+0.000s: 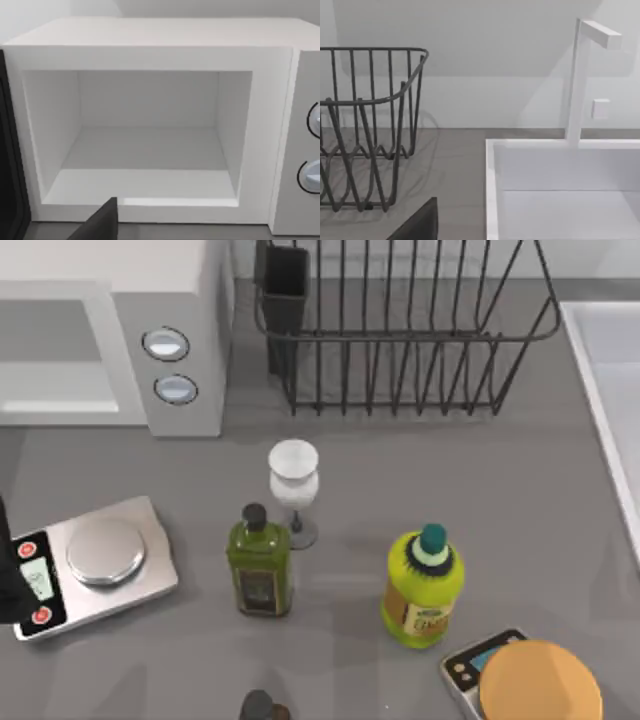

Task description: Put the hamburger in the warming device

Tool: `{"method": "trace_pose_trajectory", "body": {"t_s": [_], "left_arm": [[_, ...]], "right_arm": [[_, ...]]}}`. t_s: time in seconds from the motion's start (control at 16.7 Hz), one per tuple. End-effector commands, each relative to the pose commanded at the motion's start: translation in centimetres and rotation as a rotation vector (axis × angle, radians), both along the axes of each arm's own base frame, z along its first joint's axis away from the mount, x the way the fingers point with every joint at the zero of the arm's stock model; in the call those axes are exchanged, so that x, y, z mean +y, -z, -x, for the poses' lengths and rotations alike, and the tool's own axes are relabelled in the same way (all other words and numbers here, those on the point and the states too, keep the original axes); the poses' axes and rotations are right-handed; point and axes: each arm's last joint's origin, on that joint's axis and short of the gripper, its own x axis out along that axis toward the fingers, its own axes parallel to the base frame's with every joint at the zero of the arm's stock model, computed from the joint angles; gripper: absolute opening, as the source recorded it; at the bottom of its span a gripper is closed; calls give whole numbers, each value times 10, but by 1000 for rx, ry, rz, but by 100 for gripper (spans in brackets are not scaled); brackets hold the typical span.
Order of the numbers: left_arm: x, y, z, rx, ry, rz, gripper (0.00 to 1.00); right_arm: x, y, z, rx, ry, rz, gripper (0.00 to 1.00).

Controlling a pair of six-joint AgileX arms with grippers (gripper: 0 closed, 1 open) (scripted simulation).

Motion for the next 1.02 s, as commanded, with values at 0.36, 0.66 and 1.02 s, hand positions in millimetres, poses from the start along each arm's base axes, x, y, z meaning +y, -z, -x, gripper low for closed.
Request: {"method": "trace_pose_trajectory", "body": {"t_s": [0.36,0.66,1.02], "left_arm": [[7,-10,-2,120,-65,-105,100],[25,-29,-22,536,-60,-412,100],[72,-31,-66,1131,231,-696,100]], "right_arm": [[0,0,0,0,0,0,100],[0,0,0,0,0,0,100],[0,0,0,0,0,0,100]]}}
